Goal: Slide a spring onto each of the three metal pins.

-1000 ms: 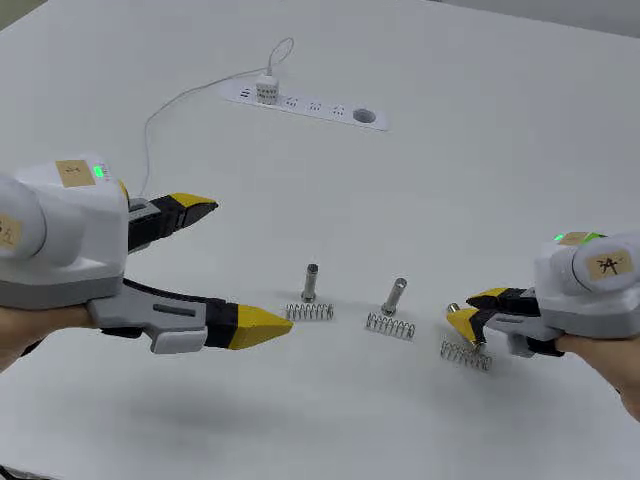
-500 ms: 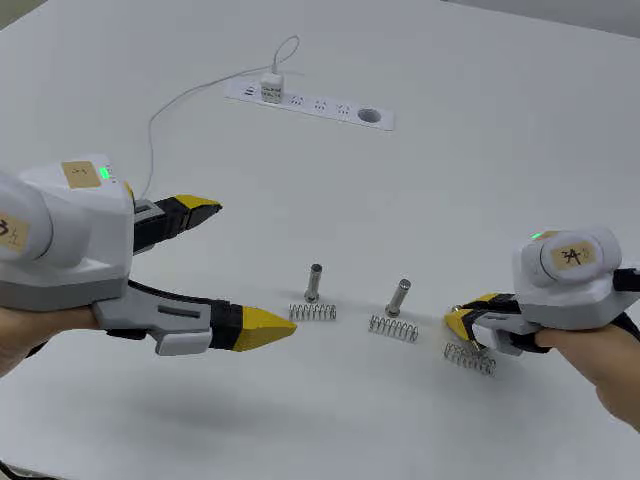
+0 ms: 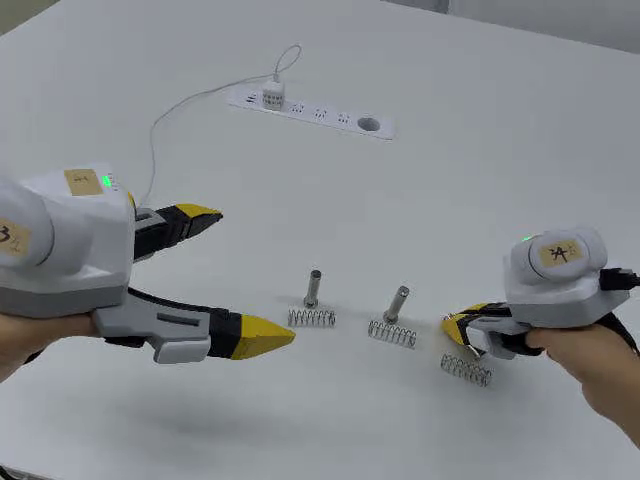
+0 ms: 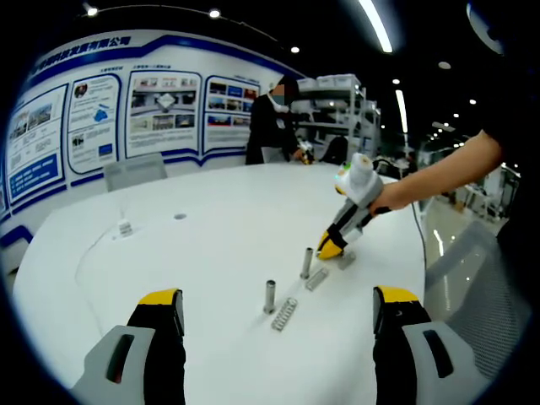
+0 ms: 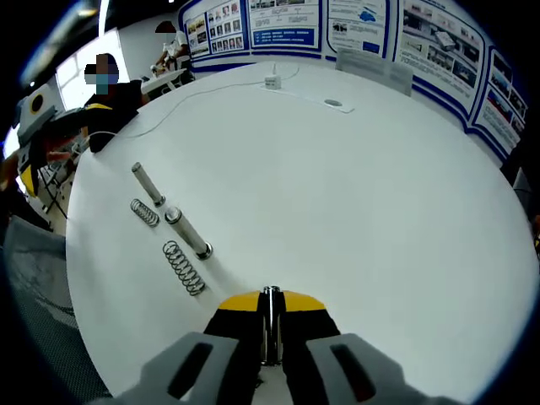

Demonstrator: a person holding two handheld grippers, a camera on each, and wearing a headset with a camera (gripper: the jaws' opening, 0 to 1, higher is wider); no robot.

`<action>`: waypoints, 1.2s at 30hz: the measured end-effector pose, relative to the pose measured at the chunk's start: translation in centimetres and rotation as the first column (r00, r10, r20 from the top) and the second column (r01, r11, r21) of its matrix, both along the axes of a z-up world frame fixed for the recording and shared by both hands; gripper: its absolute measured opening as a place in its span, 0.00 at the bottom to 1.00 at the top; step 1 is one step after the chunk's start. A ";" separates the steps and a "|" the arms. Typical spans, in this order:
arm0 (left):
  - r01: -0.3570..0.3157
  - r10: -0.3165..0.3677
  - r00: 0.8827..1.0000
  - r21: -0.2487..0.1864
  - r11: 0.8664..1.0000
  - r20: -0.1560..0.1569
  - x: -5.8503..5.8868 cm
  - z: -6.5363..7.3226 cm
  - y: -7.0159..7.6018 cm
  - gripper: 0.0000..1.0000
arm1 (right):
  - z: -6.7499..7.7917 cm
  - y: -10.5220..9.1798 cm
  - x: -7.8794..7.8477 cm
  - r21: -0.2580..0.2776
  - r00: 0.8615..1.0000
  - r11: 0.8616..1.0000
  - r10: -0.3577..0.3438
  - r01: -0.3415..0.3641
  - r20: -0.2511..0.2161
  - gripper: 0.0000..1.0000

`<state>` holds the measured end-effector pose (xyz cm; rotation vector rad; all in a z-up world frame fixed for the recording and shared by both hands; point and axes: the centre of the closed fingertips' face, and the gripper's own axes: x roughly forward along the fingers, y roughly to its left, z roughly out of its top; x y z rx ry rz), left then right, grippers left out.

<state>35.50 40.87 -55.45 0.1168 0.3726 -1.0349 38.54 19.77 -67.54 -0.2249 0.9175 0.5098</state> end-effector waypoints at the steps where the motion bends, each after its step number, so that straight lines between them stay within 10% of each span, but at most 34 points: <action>1: 0.000 0.000 1.000 0.000 1.000 0.001 0.0 0.0 0.0 0.95 | 0.0 0.0 0.0 0.001 1.000 1.000 -0.003 0.003 0.000 0.07; 36: -0.002 0.002 0.999 0.001 1.000 0.047 -1.4 2.4 -0.1 0.94 | 4.3 -0.7 -0.4 0.054 0.987 0.998 -0.031 0.023 0.155 0.07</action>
